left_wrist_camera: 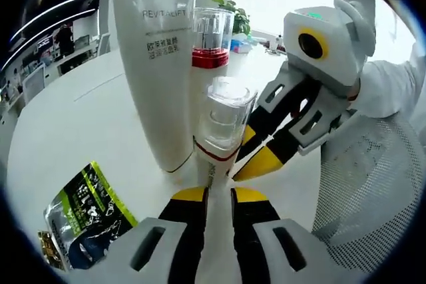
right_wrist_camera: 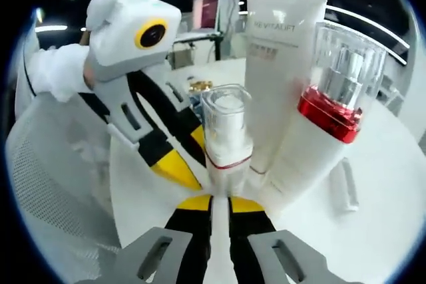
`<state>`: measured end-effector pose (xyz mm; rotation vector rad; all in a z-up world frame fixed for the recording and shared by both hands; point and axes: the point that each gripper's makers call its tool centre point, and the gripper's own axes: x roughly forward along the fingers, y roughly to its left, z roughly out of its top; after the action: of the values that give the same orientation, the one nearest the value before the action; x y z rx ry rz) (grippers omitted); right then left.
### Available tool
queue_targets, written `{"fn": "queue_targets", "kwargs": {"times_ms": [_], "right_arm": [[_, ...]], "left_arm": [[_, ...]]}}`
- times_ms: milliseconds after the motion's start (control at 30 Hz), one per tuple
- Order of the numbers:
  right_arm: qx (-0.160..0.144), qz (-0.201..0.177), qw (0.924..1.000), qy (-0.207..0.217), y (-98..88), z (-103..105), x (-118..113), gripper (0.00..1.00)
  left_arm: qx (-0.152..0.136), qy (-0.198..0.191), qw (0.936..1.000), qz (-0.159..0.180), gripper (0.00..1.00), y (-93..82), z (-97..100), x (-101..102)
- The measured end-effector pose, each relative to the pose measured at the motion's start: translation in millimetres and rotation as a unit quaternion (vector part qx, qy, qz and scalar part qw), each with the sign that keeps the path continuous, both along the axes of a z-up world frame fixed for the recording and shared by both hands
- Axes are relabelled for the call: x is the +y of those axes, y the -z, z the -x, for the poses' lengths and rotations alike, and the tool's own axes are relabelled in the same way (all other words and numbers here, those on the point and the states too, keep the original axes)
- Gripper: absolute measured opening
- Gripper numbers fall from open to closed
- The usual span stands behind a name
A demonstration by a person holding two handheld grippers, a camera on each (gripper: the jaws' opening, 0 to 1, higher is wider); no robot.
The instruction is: Arrange the skincare products in the storage area until every visible bottle or jar stands upright without overlapping.
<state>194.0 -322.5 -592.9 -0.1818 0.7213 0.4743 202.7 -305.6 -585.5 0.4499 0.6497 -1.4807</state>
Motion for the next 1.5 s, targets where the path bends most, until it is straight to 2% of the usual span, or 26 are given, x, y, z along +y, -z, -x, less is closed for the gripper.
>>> {"fn": "queue_targets", "kwargs": {"times_ms": [333, 1500], "right_arm": [[-0.003, 0.011, 0.9999, 0.001, 1.2, -3.0, -4.6, 0.00], [-0.003, 0.016, 0.9999, 0.000, 4.7, -3.5, -6.9, 0.02]], "left_arm": [[-0.001, 0.001, 1.0000, 0.000, 0.13, 1.7, 1.2, -2.4], [-0.015, 0.007, 0.9999, 0.003, 0.15, 6.4, 0.1, -5.5]]}}
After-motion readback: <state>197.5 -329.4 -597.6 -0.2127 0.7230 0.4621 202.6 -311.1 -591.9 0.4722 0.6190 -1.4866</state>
